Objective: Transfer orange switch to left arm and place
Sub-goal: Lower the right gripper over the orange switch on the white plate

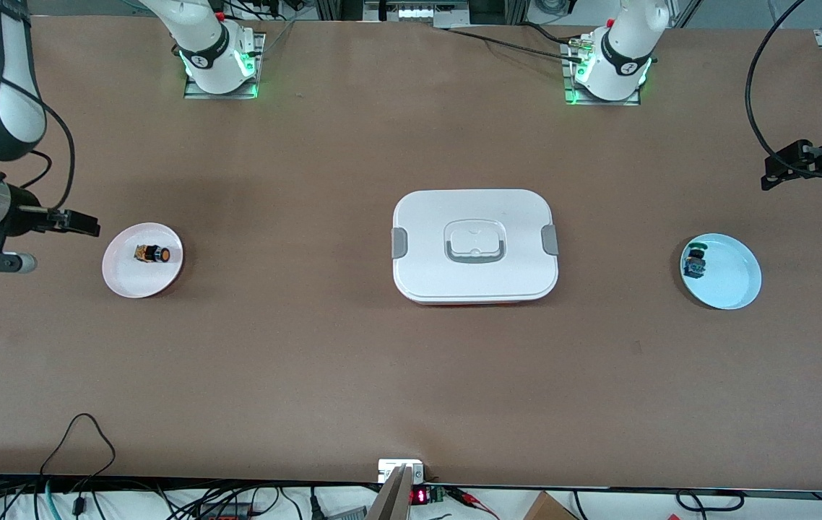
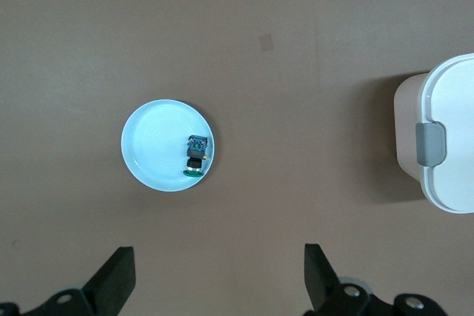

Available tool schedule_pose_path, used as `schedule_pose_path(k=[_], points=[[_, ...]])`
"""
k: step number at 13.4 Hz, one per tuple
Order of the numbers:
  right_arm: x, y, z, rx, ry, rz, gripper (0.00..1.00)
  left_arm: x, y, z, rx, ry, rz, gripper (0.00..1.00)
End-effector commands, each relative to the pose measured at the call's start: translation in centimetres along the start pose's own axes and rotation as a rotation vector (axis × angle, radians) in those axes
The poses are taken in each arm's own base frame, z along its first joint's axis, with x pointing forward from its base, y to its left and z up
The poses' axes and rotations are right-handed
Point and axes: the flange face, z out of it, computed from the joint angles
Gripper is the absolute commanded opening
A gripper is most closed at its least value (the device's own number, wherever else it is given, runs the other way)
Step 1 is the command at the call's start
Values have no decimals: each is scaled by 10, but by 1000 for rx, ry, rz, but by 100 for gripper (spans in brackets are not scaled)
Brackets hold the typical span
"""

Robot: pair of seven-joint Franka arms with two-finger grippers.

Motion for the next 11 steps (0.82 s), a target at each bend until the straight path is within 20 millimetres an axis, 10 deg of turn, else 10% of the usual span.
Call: schedule_pose_path(k=[1, 11], points=[[-3, 8, 43, -9, 45, 4, 100, 1, -2, -2, -14, -3, -4, 100], [-43, 10, 211, 2, 127, 14, 100, 1, -2, -2, -14, -3, -3, 100]])
